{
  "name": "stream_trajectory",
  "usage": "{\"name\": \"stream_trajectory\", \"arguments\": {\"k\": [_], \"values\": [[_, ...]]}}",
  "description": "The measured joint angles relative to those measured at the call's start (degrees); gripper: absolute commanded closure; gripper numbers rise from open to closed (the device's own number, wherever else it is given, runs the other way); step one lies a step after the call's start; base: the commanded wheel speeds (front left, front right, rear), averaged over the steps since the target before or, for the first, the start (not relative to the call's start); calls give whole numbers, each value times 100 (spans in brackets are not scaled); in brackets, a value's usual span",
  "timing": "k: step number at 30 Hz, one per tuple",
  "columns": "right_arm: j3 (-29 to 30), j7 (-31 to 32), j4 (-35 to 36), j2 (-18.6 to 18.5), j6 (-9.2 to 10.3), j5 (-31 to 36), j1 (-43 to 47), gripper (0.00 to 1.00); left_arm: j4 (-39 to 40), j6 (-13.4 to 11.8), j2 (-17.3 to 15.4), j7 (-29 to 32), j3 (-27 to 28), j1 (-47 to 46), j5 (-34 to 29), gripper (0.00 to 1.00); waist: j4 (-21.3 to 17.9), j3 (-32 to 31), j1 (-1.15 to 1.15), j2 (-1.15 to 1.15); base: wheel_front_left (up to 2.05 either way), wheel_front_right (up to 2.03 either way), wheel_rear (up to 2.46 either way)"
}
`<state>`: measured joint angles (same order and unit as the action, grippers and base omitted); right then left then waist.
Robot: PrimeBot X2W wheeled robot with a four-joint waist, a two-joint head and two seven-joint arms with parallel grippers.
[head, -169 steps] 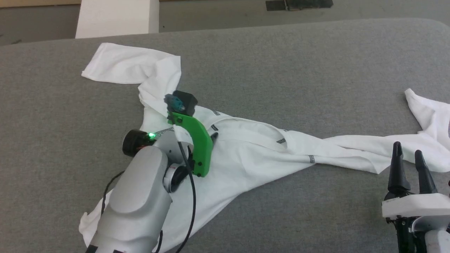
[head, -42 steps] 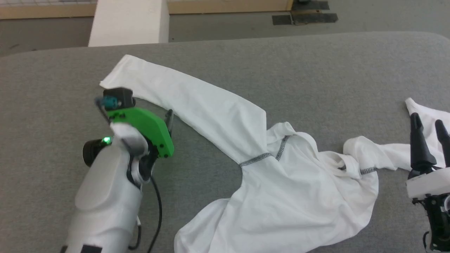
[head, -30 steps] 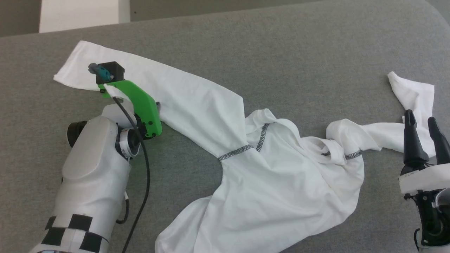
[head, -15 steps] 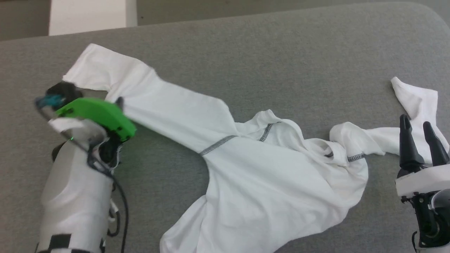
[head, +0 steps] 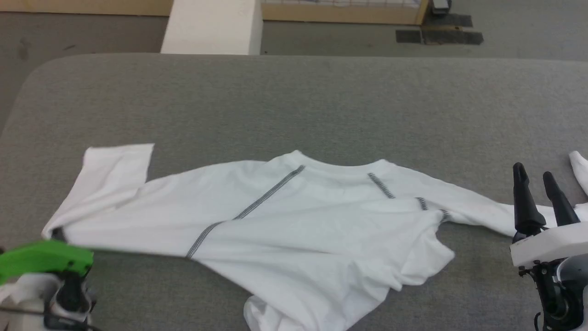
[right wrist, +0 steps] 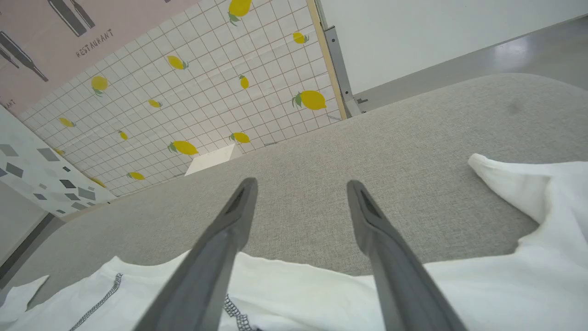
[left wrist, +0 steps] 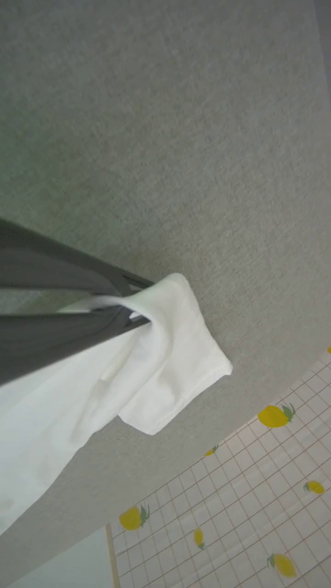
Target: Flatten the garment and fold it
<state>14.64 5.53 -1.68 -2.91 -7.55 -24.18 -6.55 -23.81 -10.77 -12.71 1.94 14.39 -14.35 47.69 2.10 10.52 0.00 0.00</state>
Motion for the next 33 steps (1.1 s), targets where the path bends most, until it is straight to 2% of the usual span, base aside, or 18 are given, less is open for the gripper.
{"name": "stream_trajectory", "arguments": {"k": [4, 5, 6, 7, 10, 12, 16, 18, 20, 24, 27, 30, 33], "values": [[-19, 0, -22, 0, 0, 0, 16, 0, 342, -199, 15, 119, 166, 552, 100, 100, 160, -122, 0, 0, 0, 0, 0], [-19, 0, -26, 0, 0, 0, 16, 0, 401, -215, 41, 183, 149, 619, 110, 94, 184, -141, 0, 0, 0, 0, 0], [-15, 1, -36, 0, 0, 1, 16, 0, 482, -215, 89, 247, 132, 669, 138, 31, 211, -161, 0, 0, 0, 0, 0], [-13, 2, -45, 0, 0, 0, 16, 0, 570, -215, 126, 252, 105, 686, 141, 0, 231, -179, 0, 0, 0, 0, 0], [-31, 12, -75, -1, 0, 0, 16, 0, 889, -210, 164, 129, 81, 690, 101, 0, 246, -226, 0, 0, 0, 0, 0], [-75, 48, -94, 0, 0, 4, 16, 0, 1147, -183, 77, -82, 10, 714, -76, 0, 222, -244, 0, 0, 0, 0, 0], [-231, 452, 1, -1, 0, 623, 27, 0, 1788, -176, -452, -987, -313, 865, -1216, 0, 150, -250, 0, 0, 0, 0, 0], [-399, 884, 143, -20, 0, 1084, 15, 0, 2036, -27, -660, -1368, -625, 896, -1781, 0, 137, -219, 0, 0, 0, 0, 0], [-649, 1416, 215, -127, 0, 1339, -77, 0, 2151, 147, -699, -1515, -918, 897, -2109, 0, 126, -179, 0, 0, 0, 0, 0], [-1377, 2961, 289, -764, -1, 1696, -515, 0, 2259, 413, -656, -1619, -1458, 890, -2555, 0, 118, -75, 0, 0, 0, 0, 0], [-2025, 3988, 318, -1305, -1, 1705, -955, 0, 2226, 476, -526, -1624, -1719, 867, -2696, 0, 122, 22, 0, 0, 0, 0, 0], [-2663, 4612, 219, -1835, -1, 1556, -1397, 0, 2145, 530, -410, -1625, -1871, 756, -2754, 0, 149, 140, 0, 0, 0, 0, 0], [-3086, 4974, 3, -2153, -1, 1365, -1644, 0, 2064, 581, -324, -1641, -1947, 588, -2754, 0, 197, 260, 0, 0, 0, 0, 0]]}}
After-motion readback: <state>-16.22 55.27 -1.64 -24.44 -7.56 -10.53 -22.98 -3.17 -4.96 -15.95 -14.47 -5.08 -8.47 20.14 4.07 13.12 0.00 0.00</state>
